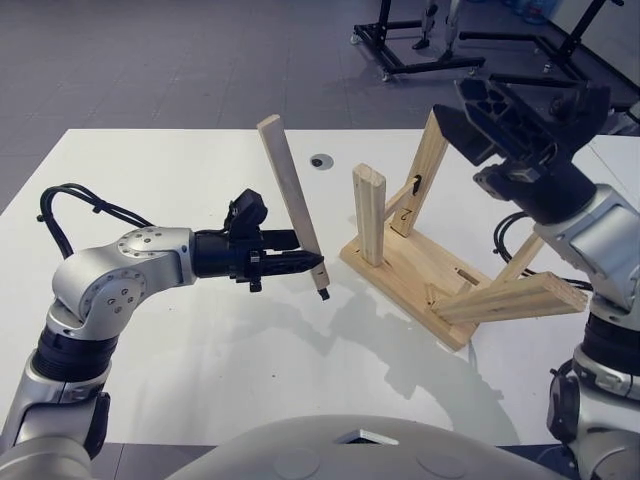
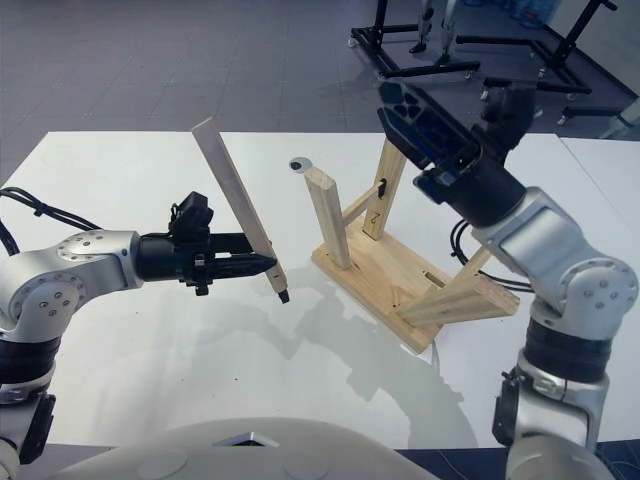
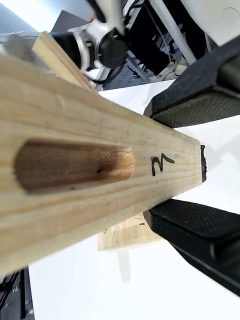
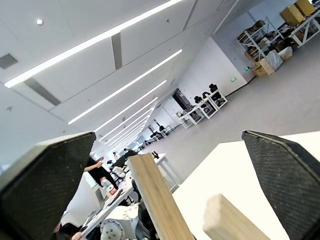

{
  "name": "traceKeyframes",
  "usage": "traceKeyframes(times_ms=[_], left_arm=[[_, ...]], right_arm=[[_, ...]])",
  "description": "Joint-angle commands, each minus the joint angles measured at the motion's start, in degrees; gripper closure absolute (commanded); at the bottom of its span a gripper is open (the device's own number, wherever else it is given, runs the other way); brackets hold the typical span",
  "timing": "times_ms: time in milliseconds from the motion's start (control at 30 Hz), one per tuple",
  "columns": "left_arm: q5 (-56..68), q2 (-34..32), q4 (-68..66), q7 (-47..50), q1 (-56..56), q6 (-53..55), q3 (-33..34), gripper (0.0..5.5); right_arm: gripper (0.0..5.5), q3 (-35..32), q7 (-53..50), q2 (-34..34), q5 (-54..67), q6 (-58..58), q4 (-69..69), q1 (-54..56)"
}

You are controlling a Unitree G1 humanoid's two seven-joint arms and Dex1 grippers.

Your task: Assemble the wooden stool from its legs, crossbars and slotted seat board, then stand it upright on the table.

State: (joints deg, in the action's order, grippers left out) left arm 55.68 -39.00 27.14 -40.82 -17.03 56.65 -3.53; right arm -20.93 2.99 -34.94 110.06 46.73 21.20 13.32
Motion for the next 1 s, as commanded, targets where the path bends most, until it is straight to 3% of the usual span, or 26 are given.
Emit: traceKeyframes(times_ms=[33, 133, 267, 567, 833, 1000], left_arm=[[0.97, 0.39, 1.26, 1.46, -0.22, 1.53, 1.36, 3.44], [1.62, 0.70, 1.41, 2.51, 0.45, 1.80, 2.53, 3.44], [1.67, 1.18, 1.31, 3.62, 1.24, 1.69, 2.91, 3.44], [1.55, 1.79, 1.82, 4.59, 1.90, 1.37, 2.64, 3.44], [1.63, 1.45, 1.96, 4.30, 1.87, 1.58, 2.76, 3.44], [2.03, 2.02, 2.91, 5.40, 2.79, 1.58, 3.14, 3.44]], right_arm=[[0.10, -2.12, 2.91, 1.47, -6.22, -1.52, 1.15, -9.54], [0.10, -4.33, 5.35, 2.05, -10.44, -4.13, 1.73, -12.09], [0.10, -4.46, 5.63, 1.52, -13.06, -7.12, 2.41, -6.80], [0.10, -10.39, 3.68, -7.55, -11.36, -8.67, -4.38, 6.68], [0.10, -15.89, 10.73, -12.91, -18.50, -5.93, -13.18, 2.10], [0.10, -26.71, 24.85, -22.31, -35.38, -5.15, -25.55, -13.70]])
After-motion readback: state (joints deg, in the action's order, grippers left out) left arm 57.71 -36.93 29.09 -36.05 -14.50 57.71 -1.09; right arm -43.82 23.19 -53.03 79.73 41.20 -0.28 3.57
